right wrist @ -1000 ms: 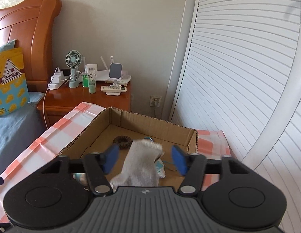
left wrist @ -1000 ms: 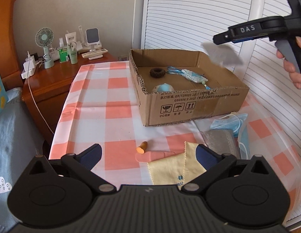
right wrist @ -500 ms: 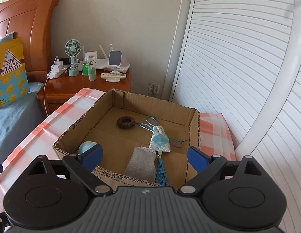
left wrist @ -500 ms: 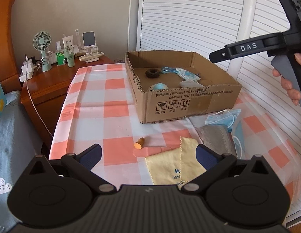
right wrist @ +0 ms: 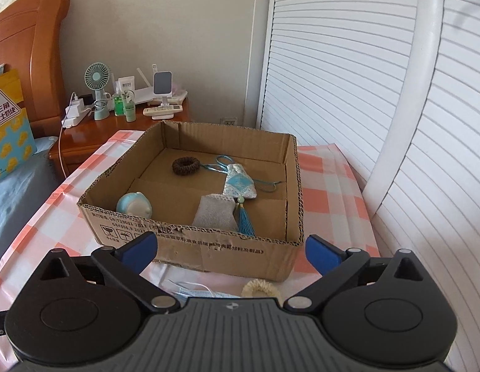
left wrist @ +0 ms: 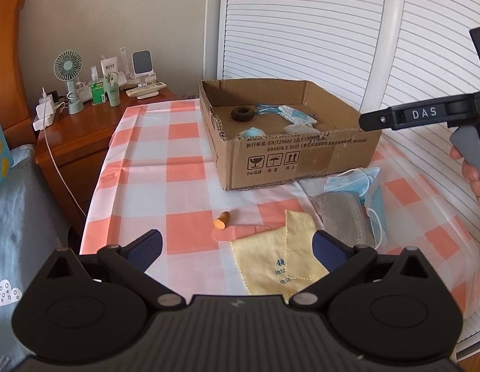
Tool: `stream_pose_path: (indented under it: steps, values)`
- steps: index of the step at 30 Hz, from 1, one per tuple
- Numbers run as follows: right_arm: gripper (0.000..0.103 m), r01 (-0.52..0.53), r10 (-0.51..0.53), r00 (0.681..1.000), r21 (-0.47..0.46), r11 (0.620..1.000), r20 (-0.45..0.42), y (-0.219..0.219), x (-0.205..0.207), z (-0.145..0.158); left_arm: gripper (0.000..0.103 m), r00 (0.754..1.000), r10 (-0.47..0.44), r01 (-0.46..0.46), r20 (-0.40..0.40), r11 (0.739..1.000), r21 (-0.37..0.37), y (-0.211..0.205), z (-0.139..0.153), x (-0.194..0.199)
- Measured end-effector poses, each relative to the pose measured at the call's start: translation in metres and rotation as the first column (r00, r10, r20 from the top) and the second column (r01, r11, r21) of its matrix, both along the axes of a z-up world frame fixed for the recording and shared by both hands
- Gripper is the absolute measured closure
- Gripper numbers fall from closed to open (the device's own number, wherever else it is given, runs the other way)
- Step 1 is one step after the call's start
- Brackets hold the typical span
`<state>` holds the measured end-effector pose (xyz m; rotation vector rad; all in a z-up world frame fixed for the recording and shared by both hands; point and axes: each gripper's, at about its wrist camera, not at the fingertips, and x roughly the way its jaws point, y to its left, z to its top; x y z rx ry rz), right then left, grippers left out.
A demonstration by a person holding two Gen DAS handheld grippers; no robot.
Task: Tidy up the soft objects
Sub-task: 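Withdraw both grippers from the box toward the masks and cream scrunchie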
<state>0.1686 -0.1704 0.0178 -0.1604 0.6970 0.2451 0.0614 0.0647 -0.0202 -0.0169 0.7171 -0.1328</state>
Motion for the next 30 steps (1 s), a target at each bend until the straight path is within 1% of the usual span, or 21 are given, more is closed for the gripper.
stream_pose_path:
  steps: [5, 10, 16, 21, 24, 30]
  values:
    - [0.0, 0.051, -0.051, 0.999, -0.003, 0.999, -0.01, -0.01, -0.012, -0.015, 0.001, 1.0, 0.003, -0.003, -0.013, 1.0, 0.0, 0.001, -0.004, 0.002]
    - [0.0, 0.078, -0.078, 0.997, -0.034, 0.996, 0.002, -0.01, -0.032, -0.03, 0.001, 0.999, 0.016, -0.016, -0.036, 1.0, -0.001, 0.004, -0.011, 0.009]
    - [0.0, 0.084, -0.084, 0.996, -0.01, 0.996, -0.008, -0.015, -0.051, -0.043, 0.001, 0.998, 0.031, -0.03, -0.057, 1.0, 0.007, 0.008, -0.021, 0.021]
    - [0.0, 0.101, -0.1, 0.994, 0.012, 0.995, -0.04, -0.023, -0.052, -0.056, 0.001, 0.998, 0.032, -0.031, -0.062, 0.999, 0.017, 0.011, -0.03, 0.034]
    - [0.0, 0.122, -0.121, 0.991, 0.006, 0.993, -0.05, -0.027, -0.05, -0.062, 0.001, 0.996, 0.038, -0.036, -0.078, 0.999, 0.019, 0.011, -0.036, 0.046]
    - [0.0, 0.131, -0.13, 0.989, 0.011, 0.991, -0.067, -0.032, -0.043, -0.07, 0.001, 0.99, 0.084, -0.078, -0.117, 0.996, 0.054, 0.014, -0.051, 0.07]
